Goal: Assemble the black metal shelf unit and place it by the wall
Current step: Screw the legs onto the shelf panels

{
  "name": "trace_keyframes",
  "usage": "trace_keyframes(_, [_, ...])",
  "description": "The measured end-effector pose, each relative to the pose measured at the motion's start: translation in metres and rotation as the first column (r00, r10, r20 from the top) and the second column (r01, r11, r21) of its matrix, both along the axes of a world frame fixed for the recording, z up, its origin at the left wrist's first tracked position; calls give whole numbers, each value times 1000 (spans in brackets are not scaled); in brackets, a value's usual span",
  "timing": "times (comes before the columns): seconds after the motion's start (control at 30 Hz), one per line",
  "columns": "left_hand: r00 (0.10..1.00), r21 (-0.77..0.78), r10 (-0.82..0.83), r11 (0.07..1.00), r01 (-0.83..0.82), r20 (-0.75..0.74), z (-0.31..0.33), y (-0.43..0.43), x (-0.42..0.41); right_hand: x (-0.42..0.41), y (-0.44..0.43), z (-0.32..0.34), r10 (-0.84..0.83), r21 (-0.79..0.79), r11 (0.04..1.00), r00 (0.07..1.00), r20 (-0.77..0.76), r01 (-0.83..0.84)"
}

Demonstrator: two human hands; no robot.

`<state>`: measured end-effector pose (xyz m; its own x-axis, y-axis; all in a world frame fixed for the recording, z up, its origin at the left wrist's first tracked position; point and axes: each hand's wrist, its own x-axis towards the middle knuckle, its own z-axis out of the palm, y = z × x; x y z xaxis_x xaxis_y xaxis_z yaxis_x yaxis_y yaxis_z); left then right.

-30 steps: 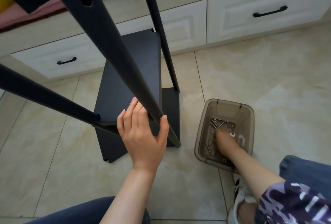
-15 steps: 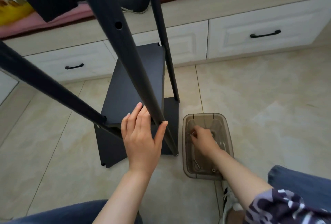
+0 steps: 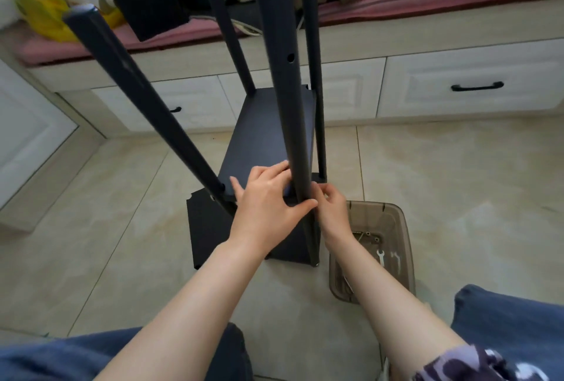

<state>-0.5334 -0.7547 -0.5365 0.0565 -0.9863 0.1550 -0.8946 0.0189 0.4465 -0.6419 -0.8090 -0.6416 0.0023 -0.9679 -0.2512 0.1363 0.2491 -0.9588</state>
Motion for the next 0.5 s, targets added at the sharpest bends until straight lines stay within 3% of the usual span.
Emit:
trace_keyframes(0.23, [999,232,-29,973,18,42,10,-10,22,24,8,8,-6,48,999,991,134,0])
trace_keyframes(0.5, [997,324,49,946,-28,-55,37,-13,91,75,-1,32,104,4,994,992,73,-105])
